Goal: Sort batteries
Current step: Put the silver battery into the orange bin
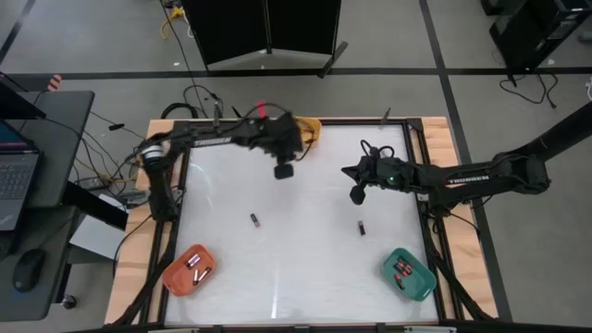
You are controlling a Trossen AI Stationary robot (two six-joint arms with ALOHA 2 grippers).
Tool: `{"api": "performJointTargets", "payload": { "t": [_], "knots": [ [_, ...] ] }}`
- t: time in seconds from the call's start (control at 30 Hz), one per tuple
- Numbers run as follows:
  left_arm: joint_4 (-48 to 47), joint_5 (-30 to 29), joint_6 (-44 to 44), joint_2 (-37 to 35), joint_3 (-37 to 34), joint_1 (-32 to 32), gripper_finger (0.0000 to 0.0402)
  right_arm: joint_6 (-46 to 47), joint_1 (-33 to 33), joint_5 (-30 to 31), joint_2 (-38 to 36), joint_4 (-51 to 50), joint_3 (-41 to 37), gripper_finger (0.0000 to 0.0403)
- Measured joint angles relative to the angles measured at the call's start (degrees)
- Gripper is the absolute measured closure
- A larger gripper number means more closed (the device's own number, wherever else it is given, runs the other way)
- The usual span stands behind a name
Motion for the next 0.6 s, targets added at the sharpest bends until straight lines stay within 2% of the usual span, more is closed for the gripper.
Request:
{"api": "performJointTargets", "payload": {
  "t": [0.13, 0.27, 0.53, 0.6],
  "knots": [
    [3.30, -2.64, -6.33, -9.13, -11.14, -3.38, 0.0357, 0.43, 0.88, -0.10, 0.25, 4.52, -1.31, 0.0395],
    [0.10, -3.48, -13.23, -17.52, -18.25, -8.28, 0.0357, 0.13, 1.81, -0.24, 2.06, 8.97, -1.33, 0.0395],
    [-16.64, -3.13, -26.78, -27.81, -20.04, -22.86, 0.0357, -2.59, 2.11, -3.21, 10.34, 18.77, 0.87, 0.0395],
    [-20.67, -0.96, -30.92, -29.28, -20.04, -26.35, 0.0357, -3.26, 2.11, -3.28, 12.66, 20.01, 1.94, 0.0395]
  ]
}}
